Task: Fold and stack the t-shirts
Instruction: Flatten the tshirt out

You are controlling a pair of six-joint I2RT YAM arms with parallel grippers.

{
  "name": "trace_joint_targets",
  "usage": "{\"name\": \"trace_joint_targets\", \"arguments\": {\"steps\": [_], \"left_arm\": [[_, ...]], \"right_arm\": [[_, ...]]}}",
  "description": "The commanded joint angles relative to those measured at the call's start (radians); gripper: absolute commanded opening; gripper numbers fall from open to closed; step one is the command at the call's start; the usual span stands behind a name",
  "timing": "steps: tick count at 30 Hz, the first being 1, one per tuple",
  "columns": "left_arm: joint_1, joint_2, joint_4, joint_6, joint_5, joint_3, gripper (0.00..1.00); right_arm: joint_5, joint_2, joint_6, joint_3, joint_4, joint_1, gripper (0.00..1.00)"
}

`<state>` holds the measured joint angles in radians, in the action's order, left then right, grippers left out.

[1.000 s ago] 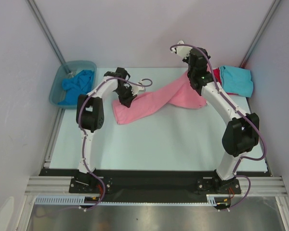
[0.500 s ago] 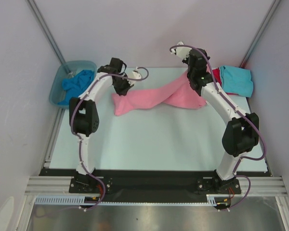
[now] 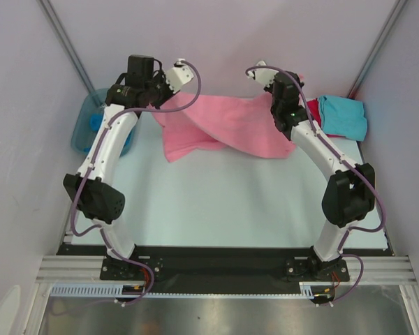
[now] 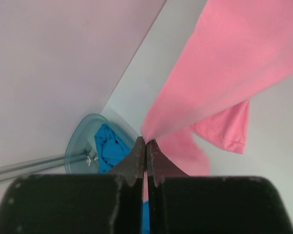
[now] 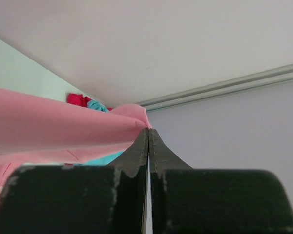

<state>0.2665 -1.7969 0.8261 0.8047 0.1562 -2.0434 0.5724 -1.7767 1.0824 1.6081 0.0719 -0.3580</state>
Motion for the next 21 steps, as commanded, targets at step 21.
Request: {"name": "trace_joint_targets", "arguments": {"steps": [21], "left_arm": [[0.097, 0.671, -0.477, 0.229, 0.021, 0.766, 0.00]], "right_arm": [[-0.560, 0.407, -0.219, 0.046, -0.924, 0.073, 0.00]]}}
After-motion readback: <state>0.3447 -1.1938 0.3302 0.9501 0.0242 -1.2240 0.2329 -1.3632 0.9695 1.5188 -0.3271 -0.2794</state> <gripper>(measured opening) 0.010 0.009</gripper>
